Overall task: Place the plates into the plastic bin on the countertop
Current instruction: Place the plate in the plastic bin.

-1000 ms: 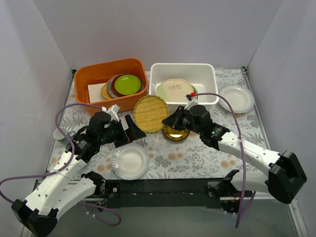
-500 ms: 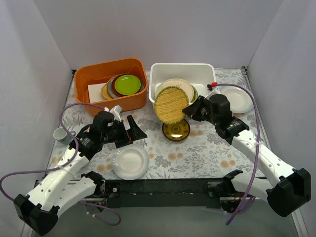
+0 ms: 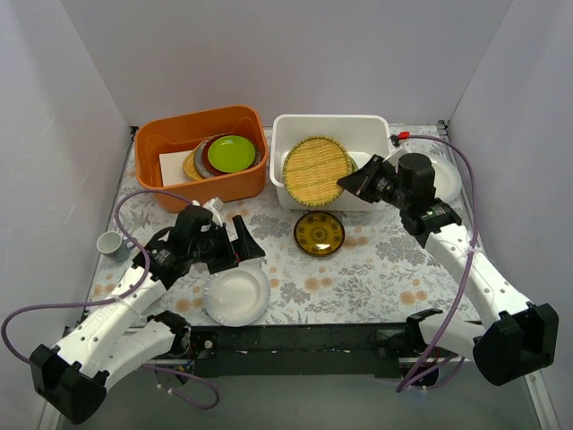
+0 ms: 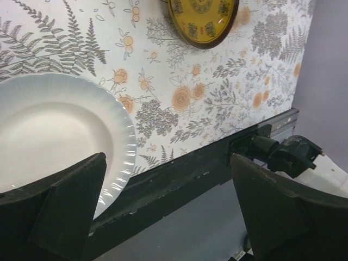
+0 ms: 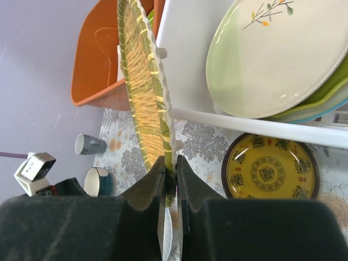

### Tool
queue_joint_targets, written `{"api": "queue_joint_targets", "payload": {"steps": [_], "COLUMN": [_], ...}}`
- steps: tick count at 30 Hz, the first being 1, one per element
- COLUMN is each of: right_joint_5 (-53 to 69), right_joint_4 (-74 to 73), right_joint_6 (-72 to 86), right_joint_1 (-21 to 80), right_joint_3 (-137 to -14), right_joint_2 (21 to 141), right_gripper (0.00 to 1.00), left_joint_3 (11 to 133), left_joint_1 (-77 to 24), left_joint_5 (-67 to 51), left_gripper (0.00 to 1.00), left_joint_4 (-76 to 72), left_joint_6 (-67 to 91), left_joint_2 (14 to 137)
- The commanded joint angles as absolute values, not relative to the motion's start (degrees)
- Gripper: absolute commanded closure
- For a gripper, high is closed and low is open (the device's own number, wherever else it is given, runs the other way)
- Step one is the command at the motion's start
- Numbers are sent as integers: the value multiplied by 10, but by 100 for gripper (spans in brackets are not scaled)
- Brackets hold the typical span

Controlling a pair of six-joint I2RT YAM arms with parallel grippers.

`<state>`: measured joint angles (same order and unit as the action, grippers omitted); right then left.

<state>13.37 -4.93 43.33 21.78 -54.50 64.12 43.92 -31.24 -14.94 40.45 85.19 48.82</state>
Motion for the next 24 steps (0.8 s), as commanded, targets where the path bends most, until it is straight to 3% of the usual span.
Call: {"api": "queue_joint_targets", "payload": {"steps": [1,24], "right_joint_5": [178,261], "right_joint_4": [26,159], "right_joint_6": [451,516], "right_joint_1": [181,86], "right_joint_3": [-579,-604], "right_joint_2": [654,824], "right_gripper": [99,99], "left_joint_3": [453,498], "left_joint_1": [-311,-340], "left_joint_5": [-106,74], "left_gripper": [2,2], "left_joint_4": [445,565], "left_joint_6": [826,805], "left_joint_2": [508,566]}}
